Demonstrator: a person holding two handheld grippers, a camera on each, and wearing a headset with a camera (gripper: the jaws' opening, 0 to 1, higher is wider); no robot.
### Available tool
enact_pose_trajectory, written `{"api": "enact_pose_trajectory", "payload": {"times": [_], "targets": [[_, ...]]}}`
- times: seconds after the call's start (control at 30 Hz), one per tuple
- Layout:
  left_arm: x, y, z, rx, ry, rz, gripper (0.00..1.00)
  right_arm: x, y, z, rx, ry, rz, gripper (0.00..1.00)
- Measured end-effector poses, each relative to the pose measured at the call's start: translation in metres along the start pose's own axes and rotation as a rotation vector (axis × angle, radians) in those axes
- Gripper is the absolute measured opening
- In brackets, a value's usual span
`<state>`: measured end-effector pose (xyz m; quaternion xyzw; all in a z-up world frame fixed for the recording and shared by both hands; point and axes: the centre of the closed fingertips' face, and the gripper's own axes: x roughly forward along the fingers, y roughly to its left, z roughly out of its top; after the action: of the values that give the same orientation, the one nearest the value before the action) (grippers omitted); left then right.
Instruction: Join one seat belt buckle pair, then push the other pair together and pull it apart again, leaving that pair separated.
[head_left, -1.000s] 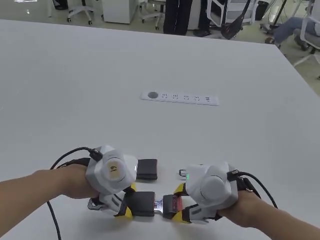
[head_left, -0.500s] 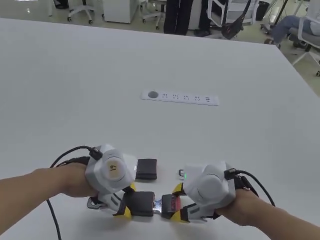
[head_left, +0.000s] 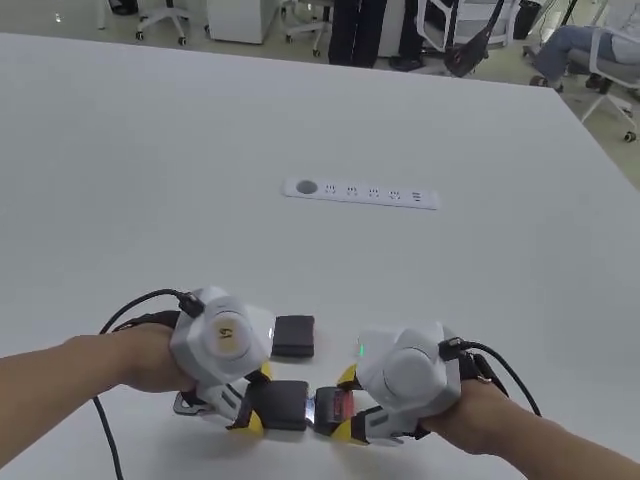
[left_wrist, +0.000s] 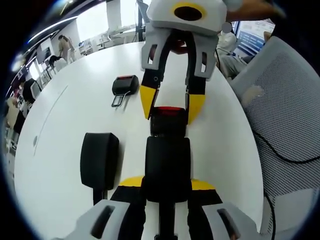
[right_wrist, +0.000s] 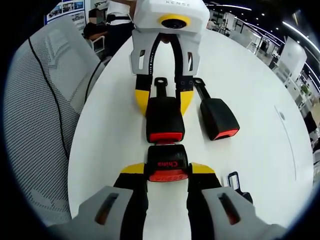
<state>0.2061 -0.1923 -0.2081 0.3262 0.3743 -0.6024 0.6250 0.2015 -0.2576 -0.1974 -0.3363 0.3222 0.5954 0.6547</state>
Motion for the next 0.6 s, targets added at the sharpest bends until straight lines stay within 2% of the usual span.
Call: {"api": "enact_pose_trajectory", "payload": {"times": [0.4,0.53,0.6], "targets": [[0.0010,0.0008,0.0003,0.006,0.000,0.001,0.32,-0.0009,-0.0041,-0.0025,0.002,-0.001,-0.001,0.27],[0.0010,0.0001,0.0006,0.015,0.000,-0.003,0.32,-0.0030,-0.0056,-0.0037,-0.013,-0.008,-0.005,0.27],[0.0004,-0.0004,0.0009,0.017,-0.001,-0.006,0.32,-0.0031,-0.0064,-0.0042,-0.016,-0.030,-0.009,0.27]]}}
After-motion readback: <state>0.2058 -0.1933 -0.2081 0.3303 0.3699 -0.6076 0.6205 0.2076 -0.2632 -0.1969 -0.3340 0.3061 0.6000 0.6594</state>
